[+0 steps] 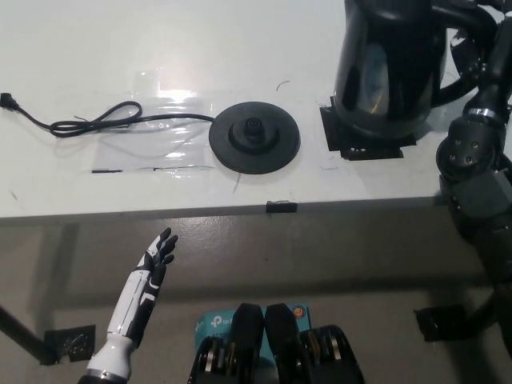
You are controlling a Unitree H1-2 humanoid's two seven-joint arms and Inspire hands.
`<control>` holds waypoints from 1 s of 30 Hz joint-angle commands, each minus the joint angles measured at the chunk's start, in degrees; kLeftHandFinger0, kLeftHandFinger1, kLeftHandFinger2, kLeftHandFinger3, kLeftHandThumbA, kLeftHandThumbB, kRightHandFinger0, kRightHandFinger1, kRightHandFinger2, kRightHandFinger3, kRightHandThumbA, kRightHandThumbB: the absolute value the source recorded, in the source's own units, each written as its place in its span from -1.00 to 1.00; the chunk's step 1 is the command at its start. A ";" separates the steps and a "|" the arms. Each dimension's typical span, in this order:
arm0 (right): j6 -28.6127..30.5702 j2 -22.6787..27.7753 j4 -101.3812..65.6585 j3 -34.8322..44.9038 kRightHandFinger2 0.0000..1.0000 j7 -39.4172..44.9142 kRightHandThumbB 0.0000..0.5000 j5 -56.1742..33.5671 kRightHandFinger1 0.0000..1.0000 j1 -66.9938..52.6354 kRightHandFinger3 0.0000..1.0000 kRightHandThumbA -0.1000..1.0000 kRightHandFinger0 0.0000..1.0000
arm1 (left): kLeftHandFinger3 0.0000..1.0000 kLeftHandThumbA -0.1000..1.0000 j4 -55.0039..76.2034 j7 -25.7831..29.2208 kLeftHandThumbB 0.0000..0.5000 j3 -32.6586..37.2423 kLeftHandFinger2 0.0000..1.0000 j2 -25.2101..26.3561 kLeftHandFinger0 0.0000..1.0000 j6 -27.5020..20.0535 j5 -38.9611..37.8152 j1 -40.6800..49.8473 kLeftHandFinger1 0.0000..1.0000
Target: Use the right hand to grab the handle of the kettle from the base and place it on the right side
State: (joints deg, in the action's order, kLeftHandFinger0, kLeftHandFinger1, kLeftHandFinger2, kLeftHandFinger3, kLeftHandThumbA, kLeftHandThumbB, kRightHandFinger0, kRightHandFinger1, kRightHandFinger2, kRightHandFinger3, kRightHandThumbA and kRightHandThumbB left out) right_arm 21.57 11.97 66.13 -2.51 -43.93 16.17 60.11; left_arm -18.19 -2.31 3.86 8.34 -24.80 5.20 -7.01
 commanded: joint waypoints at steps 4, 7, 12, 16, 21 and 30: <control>5.36 0.71 -0.62 -0.20 0.17 -1.63 -0.71 -1.82 -0.81 3.19 0.37 -1.00 -1.00 | 1.00 1.00 1.47 -0.76 1.00 -0.21 1.00 0.75 1.00 -2.10 -0.58 0.01 1.00; 5.36 0.11 0.10 -0.09 0.12 -1.32 -0.70 -2.38 -0.86 2.75 0.29 -1.00 -1.00 | 1.00 1.00 1.55 -0.78 1.00 -0.28 1.00 0.74 1.00 -2.00 -0.65 -0.02 1.00; 5.36 -0.47 0.68 -0.96 0.14 -1.00 -0.70 -2.76 -0.85 1.53 0.29 -1.00 -1.00 | 1.00 1.00 1.50 -0.68 1.00 -0.15 1.00 0.76 1.00 -2.12 -0.66 0.00 1.00; 5.36 -0.89 2.78 0.17 0.19 0.67 -0.69 -4.20 -0.79 1.70 0.35 -1.00 -1.00 | 1.00 1.00 1.54 -0.82 1.00 -0.28 1.00 0.95 1.00 -2.12 -0.97 -0.22 1.00; 5.36 -0.28 5.60 0.38 0.85 1.82 -0.32 -4.23 -0.16 1.96 0.94 -0.92 -0.69 | 1.00 1.00 1.36 -0.77 1.00 -0.60 1.00 0.81 1.00 -2.12 -1.34 0.00 1.00; -0.84 2.18 2.61 -0.80 1.00 15.94 0.43 -4.55 1.00 -0.46 1.00 -0.04 1.00 | 1.00 1.00 1.44 -0.53 1.00 -0.92 1.00 0.66 1.00 -2.10 -1.15 0.30 1.00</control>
State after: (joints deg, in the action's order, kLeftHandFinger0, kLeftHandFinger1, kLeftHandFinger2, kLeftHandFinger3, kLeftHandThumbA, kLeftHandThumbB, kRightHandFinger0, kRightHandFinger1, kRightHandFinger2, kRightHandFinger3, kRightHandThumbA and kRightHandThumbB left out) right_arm 23.75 12.40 71.56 -2.46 -36.57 12.44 58.97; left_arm -18.19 -2.31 3.36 8.33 -24.81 4.74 -6.74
